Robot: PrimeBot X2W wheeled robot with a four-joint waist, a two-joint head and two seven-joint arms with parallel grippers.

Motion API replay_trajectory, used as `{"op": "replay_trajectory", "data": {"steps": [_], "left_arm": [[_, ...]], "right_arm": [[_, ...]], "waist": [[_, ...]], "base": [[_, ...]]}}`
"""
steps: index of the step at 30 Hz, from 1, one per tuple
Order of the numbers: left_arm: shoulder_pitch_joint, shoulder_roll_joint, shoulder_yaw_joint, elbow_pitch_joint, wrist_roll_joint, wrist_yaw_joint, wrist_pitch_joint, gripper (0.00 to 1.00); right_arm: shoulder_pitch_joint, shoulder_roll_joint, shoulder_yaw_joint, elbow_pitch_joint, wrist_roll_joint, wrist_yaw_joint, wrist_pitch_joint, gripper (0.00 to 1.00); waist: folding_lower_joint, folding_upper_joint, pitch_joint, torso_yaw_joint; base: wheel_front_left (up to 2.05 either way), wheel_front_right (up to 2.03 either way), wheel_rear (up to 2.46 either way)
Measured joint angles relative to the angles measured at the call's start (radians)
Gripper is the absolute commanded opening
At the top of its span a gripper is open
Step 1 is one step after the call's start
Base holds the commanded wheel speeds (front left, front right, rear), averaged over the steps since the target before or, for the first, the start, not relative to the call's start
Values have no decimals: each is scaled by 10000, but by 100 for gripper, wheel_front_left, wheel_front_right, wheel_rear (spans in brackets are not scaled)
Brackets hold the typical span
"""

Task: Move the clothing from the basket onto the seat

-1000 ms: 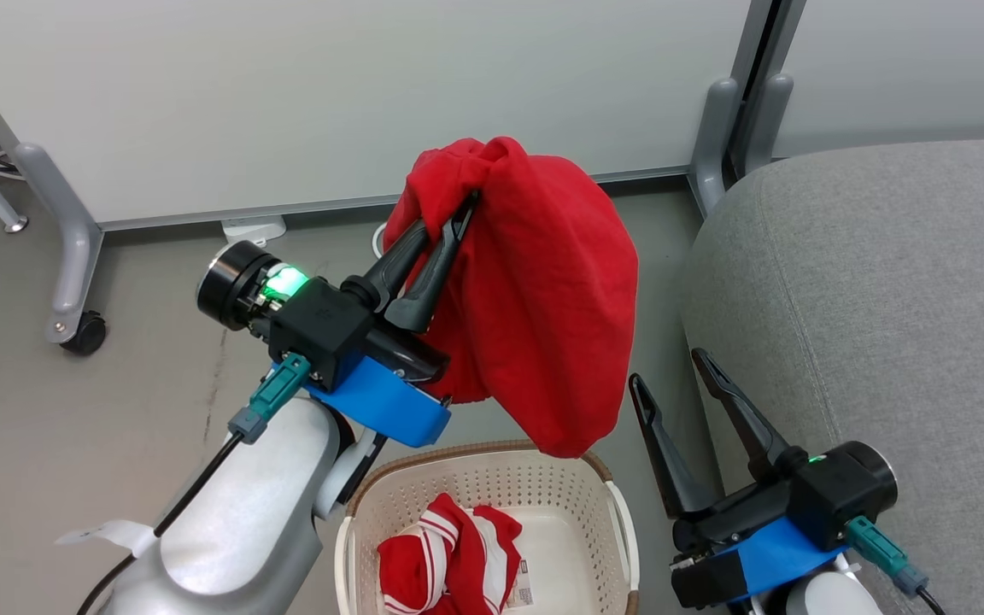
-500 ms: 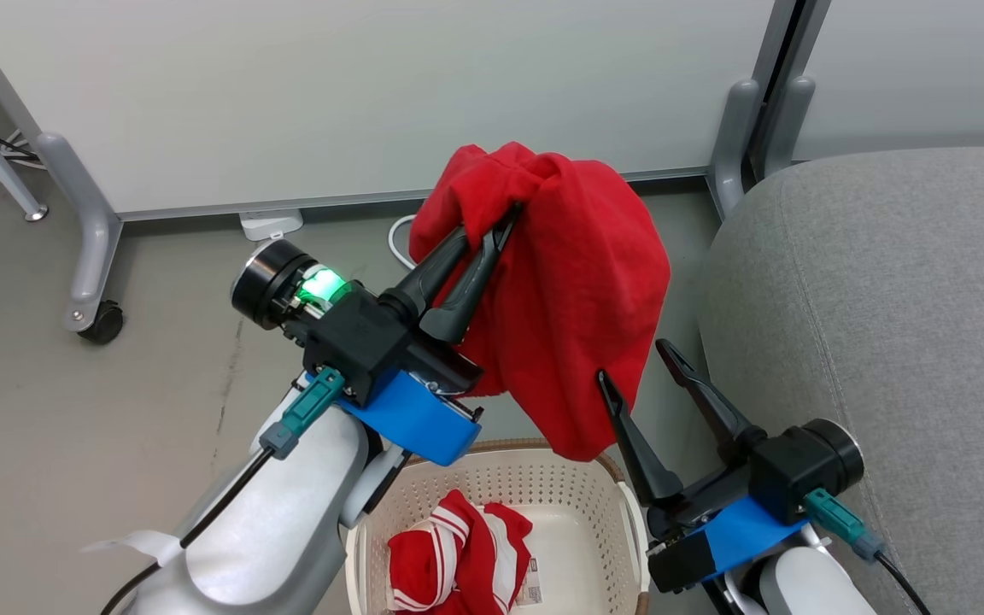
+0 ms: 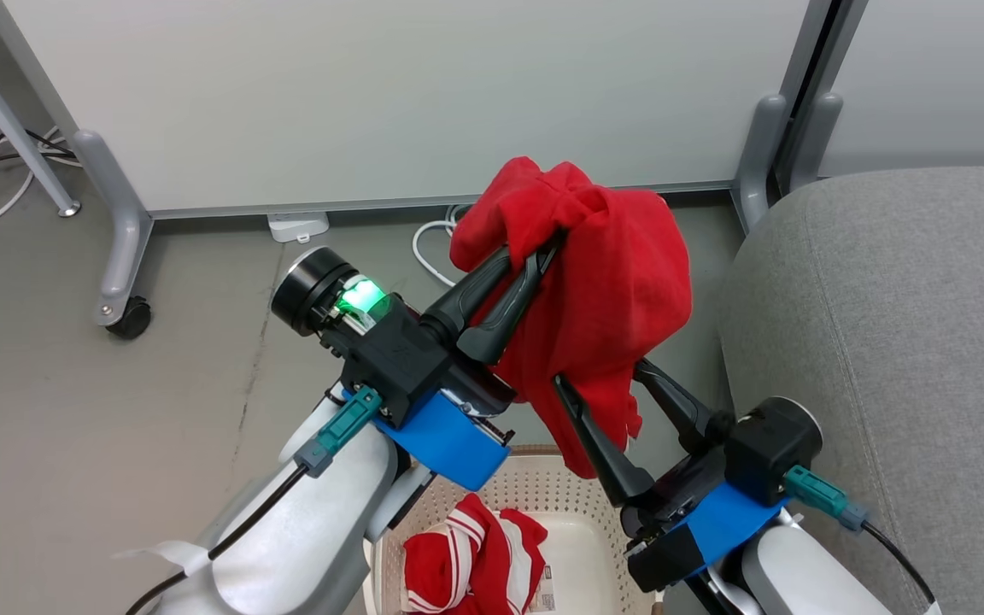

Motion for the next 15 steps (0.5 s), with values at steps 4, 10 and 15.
{"op": "replay_trajectory", "data": {"steps": [4,10,15], "left_arm": [[48,-71,-138,71,-2,-29,0,0],[76,-213,-255,69,40,-29,0,0],[115,-268,-326,82,42,-31,0,0]], "right_arm": [[-69,-56,197,-249,186,2,-2,100],[-134,31,63,-130,-69,0,0,100],[-147,334,-230,-92,-355,2,0,0]], "waist": [[0,0,-29,93],[0,0,11,191],[0,0,46,203]], "base": [[0,0,0],[0,0,0],[0,0,0]]}}
